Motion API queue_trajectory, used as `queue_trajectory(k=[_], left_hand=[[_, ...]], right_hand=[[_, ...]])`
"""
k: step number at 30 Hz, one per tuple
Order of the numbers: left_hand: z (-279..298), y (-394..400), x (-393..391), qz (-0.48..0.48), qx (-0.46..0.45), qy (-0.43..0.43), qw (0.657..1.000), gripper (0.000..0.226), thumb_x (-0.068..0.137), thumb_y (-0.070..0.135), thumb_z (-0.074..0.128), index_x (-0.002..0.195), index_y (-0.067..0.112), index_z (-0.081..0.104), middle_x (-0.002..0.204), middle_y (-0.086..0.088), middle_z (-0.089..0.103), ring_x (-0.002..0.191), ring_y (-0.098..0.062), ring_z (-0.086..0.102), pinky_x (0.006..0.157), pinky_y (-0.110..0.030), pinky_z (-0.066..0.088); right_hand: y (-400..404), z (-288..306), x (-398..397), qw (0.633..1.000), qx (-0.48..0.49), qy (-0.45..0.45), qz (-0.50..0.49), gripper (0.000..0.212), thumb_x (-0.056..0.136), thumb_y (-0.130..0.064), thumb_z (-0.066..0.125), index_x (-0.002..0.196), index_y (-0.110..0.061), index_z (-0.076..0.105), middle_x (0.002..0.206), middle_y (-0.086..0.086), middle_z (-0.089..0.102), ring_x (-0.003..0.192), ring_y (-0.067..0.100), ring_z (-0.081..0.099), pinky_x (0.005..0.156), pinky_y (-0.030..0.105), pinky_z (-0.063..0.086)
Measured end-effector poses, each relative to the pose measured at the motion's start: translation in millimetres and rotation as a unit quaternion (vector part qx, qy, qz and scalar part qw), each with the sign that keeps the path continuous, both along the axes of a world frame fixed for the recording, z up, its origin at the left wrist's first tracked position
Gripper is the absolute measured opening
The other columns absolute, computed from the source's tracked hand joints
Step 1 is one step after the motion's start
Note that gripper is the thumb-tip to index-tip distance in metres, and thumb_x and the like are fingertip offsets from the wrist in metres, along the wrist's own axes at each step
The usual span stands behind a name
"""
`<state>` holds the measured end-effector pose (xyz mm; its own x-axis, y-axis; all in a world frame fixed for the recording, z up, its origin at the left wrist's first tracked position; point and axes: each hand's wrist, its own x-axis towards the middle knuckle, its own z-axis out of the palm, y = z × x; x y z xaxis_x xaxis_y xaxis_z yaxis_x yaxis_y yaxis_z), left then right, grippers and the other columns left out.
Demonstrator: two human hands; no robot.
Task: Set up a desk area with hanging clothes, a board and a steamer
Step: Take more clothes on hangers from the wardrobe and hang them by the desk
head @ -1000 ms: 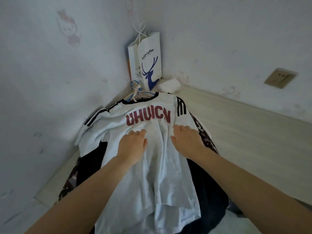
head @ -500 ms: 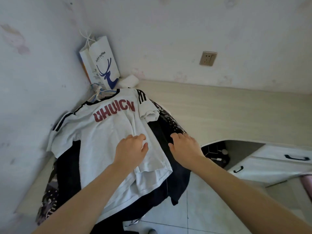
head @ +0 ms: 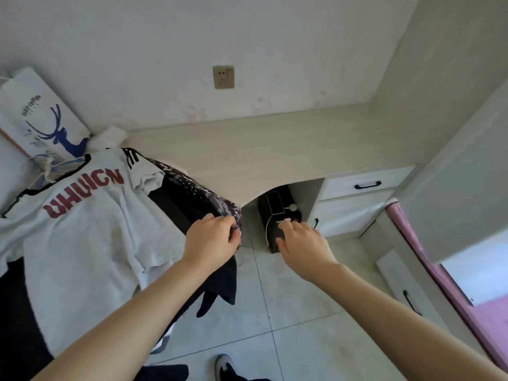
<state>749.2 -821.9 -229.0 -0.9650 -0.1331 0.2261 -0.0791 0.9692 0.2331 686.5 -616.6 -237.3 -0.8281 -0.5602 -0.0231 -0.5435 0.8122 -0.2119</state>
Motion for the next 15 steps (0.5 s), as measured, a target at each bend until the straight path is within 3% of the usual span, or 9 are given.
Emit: queue_trajectory(k=[9,15], left_hand=[[5,197,-7,-0.07,0.08,-0.04,0.994,0.014,0.091,0.033,0.053,0.098,0.024,0.063,0.078,0.009,0.066,0.085,-0.017,0.058,0.063,-0.033,0.052],[1,320,-3,-0.104,0.113,-0.002,0.988,0.014,0.088,0.03,0.057,0.097,0.023,0.066,0.071,0.01,0.065,0.081,-0.016,0.055,0.055,-0.026,0.041]], right_hand=[[184,6,40,0.993,-0.036,0.011,-0.115,0.036,0.098,-0.036,0.04,0.127,-0.015,0.049,0.117,0.002,0.062,0.11,0.025,0.055,0.092,0.035,0.043],[299,9,75,0.98,-0.04,0.028,-0.193,0.036,0.098,-0.036,0.041,0.126,-0.016,0.051,0.116,0.0,0.062,0.11,0.024,0.054,0.091,0.032,0.041]])
